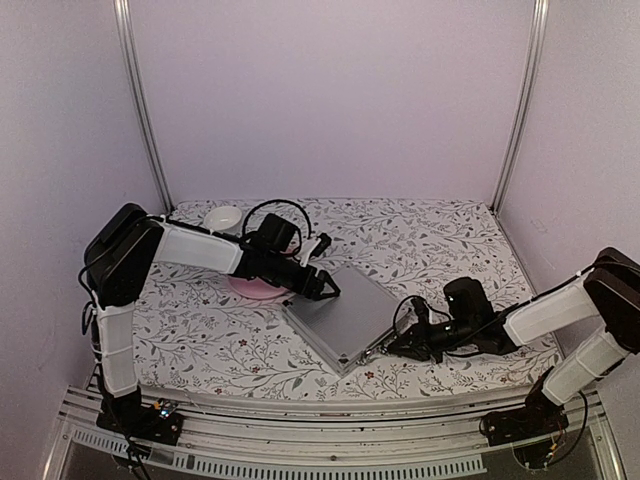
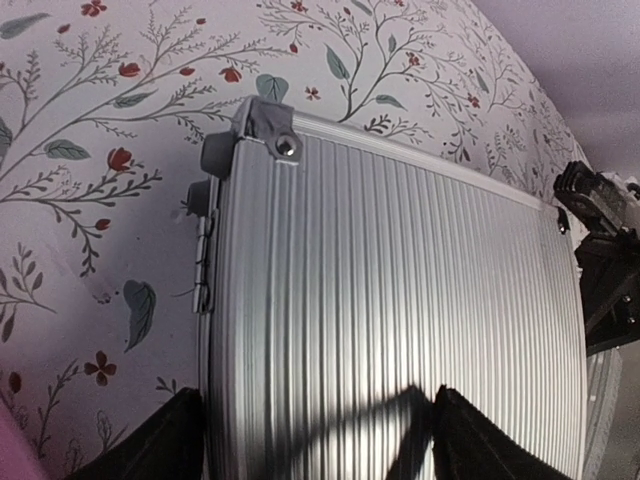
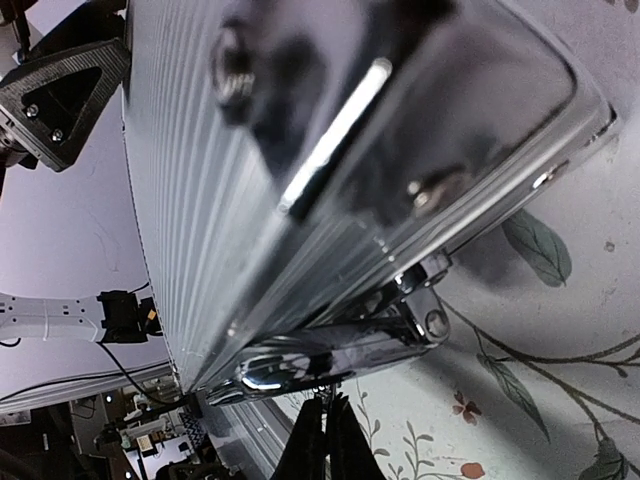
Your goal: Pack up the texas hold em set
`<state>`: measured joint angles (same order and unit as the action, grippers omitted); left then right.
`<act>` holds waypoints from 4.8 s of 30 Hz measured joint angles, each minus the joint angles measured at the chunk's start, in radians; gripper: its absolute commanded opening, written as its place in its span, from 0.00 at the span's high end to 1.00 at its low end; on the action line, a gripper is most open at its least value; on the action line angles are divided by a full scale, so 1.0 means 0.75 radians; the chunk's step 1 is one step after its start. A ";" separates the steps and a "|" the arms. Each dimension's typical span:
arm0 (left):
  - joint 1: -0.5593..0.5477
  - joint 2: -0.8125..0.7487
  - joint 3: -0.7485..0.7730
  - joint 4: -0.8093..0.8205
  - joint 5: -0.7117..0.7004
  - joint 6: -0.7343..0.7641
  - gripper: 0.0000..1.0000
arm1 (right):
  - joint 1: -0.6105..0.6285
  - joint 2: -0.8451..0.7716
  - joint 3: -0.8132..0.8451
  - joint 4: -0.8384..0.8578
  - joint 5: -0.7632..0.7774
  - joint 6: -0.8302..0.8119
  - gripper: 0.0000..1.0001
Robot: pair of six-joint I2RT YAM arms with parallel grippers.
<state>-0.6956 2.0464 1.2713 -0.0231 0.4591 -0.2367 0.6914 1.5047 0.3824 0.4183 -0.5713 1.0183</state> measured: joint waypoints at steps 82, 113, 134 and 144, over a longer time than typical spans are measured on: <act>0.008 -0.013 -0.054 0.077 0.002 0.000 0.20 | 0.064 0.213 0.028 0.328 -0.171 -0.572 0.36; 0.008 -0.014 -0.062 0.089 0.001 0.000 0.20 | 0.107 0.117 -0.003 0.414 -0.122 -0.255 0.37; 0.007 -0.053 -0.116 0.117 -0.014 -0.005 0.20 | 0.225 -0.033 -0.083 0.173 0.187 -0.286 0.84; 0.007 -0.053 -0.117 0.117 -0.012 -0.005 0.20 | 0.240 0.065 -0.048 0.129 0.332 -0.214 0.96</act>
<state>-0.6903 2.0064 1.1835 0.0647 0.4503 -0.2405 0.8715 1.5536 0.3466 0.5152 -0.3222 0.8581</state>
